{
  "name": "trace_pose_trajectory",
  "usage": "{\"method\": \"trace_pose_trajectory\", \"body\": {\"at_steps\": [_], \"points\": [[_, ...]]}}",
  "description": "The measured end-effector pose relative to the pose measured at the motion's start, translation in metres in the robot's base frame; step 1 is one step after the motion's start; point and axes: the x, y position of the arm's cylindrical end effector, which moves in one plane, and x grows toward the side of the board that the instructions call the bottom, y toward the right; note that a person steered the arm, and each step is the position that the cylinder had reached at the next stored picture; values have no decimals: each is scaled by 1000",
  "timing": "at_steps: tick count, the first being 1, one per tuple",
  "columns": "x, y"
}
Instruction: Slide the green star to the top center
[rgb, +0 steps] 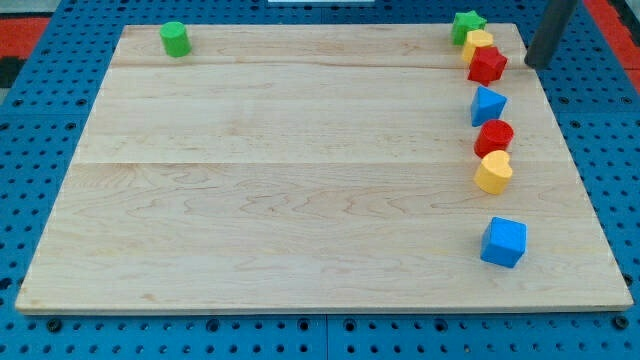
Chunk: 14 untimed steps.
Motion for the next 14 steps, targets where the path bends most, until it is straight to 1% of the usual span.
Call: {"method": "trace_pose_trajectory", "body": {"at_steps": [1,2,3,5,6,8,10,11,12,14], "points": [[-42,0],[-66,-5],[-67,-48],[-67,-166],[-64,-175],[-57,-153],[-47,-166],[-47,-191],[-43,-196],[-27,-182]]}}
